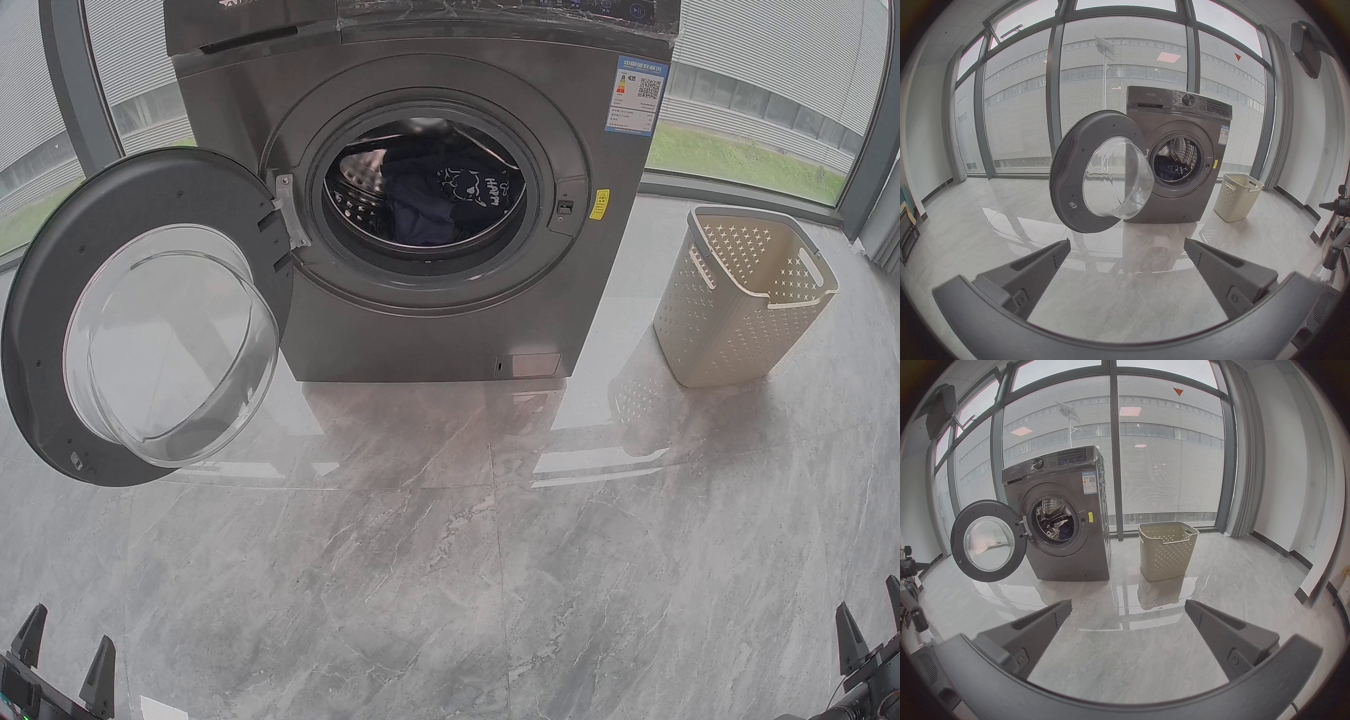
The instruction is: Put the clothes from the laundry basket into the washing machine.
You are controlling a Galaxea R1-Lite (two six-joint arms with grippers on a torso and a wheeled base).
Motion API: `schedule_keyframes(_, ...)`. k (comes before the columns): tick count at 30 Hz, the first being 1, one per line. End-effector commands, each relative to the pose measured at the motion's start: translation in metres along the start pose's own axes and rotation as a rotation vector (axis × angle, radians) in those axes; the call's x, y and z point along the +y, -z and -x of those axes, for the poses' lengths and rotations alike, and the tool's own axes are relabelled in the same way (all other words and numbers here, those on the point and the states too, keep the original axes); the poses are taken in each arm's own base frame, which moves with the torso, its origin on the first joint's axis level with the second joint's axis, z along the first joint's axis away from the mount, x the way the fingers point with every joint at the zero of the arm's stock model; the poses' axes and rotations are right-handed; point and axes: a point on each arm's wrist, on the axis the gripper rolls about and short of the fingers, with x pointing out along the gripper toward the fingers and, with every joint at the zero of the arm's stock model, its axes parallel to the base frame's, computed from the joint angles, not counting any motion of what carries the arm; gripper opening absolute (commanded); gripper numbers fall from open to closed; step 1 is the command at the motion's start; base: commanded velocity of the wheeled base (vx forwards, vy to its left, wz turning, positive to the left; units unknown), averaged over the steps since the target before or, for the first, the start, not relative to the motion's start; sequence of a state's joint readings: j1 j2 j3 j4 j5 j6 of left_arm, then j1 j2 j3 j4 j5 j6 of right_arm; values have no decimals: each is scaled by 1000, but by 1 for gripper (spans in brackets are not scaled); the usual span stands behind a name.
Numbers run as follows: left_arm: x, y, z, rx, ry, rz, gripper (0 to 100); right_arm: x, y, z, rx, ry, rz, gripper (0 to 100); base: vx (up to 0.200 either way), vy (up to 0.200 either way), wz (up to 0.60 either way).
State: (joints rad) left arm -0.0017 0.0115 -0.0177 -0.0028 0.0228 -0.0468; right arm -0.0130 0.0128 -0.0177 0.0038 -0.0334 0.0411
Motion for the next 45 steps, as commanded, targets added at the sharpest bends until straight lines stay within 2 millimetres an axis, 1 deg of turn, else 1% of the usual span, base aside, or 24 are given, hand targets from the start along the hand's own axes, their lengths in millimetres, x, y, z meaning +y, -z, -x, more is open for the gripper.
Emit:
schedule_keyframes(1, 0, 5, -1, 10, -1, 1, 100, 0, 5, -1, 9, 2, 0, 100, 0, 200, 0)
schedule_keyframes(6, 0, 5, -1, 10, -2, -1, 100, 0, 5, -1, 12, 2, 0, 100, 0, 200, 0)
schedule_keyframes(10, 0, 5, -1, 10, -1, -1, 100, 0, 5, -1, 10, 3, 0, 100, 0, 0, 450)
schedule_keyframes(15, 0, 5, -1, 10, -1, 1, 100, 0, 5, -1, 10, 0, 0, 100, 0, 0, 0)
schedule_keyframes(33, 0, 5, -1, 10, -1, 1, 100, 0, 5, -1, 12, 2, 0, 100, 0, 200, 0)
schedule_keyframes(37, 0, 5, -1, 10, -1, 1, 100, 0, 5, -1, 12, 2, 0, 100, 0, 0, 450)
schedule_keyframes(39, 0, 5, -1, 10, -1, 1, 100, 0, 5, -1, 10, 2, 0, 100, 0, 0, 0)
schedule_keyframes(45, 0, 5, -1, 10, -1, 1, 100, 0, 5, -1, 10, 2, 0, 100, 0, 200, 0)
